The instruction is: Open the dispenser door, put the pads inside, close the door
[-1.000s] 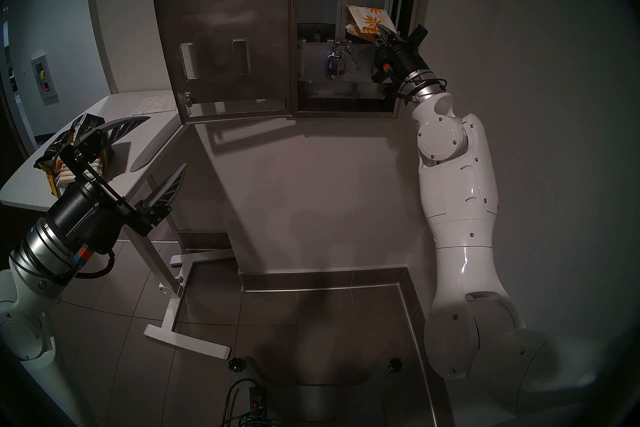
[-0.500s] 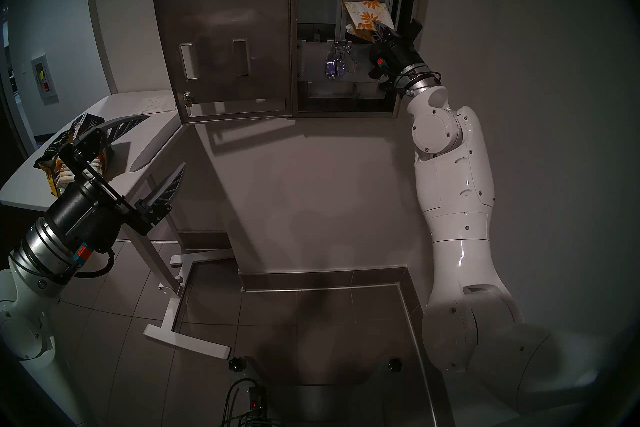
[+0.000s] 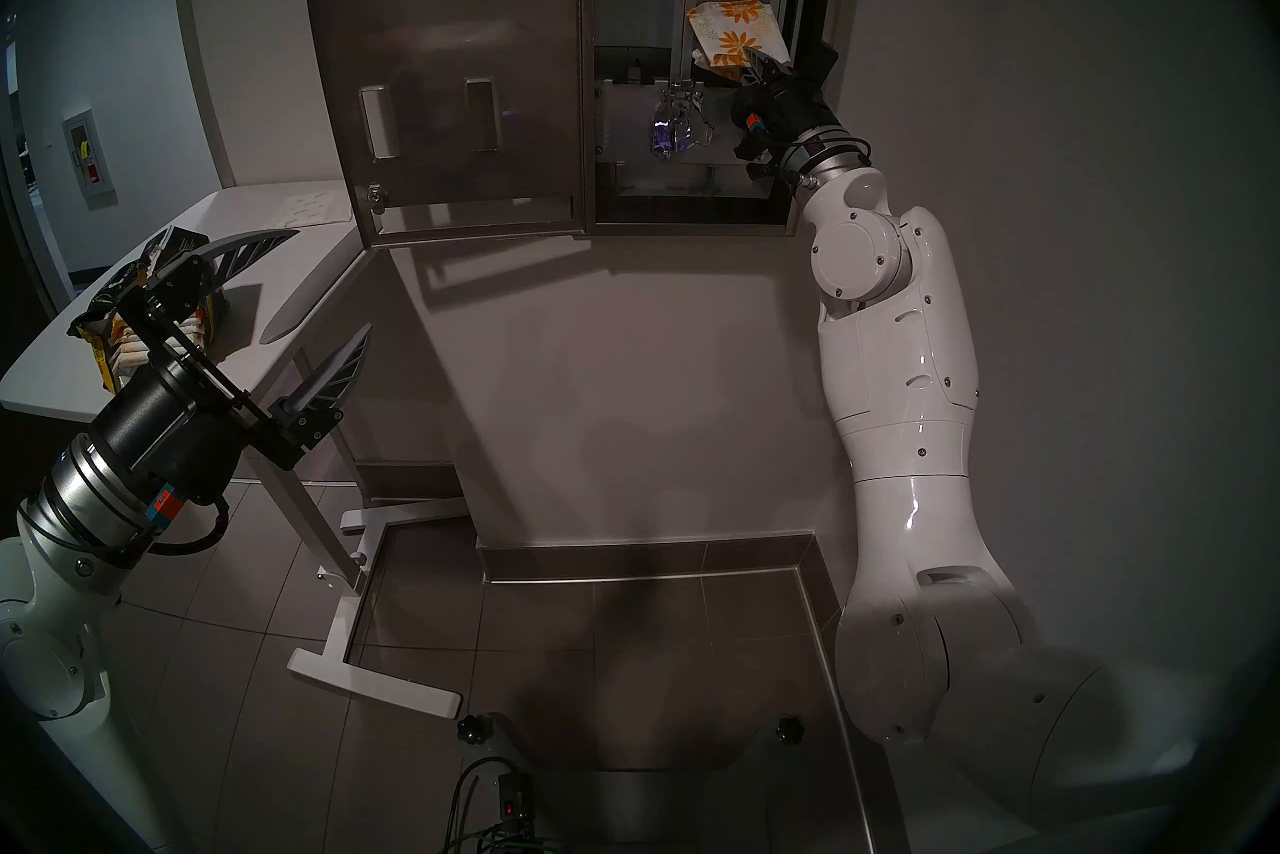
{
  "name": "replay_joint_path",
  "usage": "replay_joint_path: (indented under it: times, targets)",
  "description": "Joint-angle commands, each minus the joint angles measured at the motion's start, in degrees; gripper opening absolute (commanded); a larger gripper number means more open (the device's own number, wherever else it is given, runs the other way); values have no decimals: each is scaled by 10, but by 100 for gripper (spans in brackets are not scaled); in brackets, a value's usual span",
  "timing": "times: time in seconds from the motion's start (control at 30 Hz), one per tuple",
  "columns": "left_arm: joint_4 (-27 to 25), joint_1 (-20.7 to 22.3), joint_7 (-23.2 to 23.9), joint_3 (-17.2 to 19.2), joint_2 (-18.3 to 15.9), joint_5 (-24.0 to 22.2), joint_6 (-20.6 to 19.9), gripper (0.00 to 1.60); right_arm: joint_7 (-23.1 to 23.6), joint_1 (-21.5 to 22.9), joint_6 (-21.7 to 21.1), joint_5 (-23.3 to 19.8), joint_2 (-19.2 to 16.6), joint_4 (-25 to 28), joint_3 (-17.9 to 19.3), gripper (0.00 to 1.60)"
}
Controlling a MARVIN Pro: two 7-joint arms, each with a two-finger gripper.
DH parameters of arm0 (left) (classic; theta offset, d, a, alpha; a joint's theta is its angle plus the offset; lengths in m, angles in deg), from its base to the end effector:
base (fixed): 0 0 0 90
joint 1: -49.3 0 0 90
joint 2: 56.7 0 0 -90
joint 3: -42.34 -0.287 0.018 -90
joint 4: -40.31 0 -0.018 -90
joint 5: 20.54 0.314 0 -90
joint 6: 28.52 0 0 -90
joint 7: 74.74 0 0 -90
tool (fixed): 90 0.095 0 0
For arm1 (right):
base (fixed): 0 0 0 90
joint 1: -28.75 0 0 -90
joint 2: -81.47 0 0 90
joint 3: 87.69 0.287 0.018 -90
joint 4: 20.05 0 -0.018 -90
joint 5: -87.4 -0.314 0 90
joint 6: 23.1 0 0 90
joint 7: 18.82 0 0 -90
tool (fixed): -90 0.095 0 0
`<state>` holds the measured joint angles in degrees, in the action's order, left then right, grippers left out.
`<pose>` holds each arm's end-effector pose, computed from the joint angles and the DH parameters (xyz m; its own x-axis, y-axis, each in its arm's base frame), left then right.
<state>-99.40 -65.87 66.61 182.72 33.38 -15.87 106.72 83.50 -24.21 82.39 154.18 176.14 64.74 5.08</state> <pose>0.1874 0.1312 -0.0927 -0.5709 -0.8027 0.1725 0.1187 -0.2886 -0.9501 0.5438 0.0391 -0.0261 -0.4360 0.8600 0.2650 -0.3050 -0.4183 0.8556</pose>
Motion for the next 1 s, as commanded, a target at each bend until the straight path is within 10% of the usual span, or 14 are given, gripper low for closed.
replay_joint_path:
  times: [0.0,0.97]
  targets:
    - [-3,0,-1,-1,-1,-5,-1,160,24,1,-21,3,2,22,6,0]
    - [-3,1,-1,-1,-2,-5,-1,160,96,57,-16,5,19,8,-16,0]
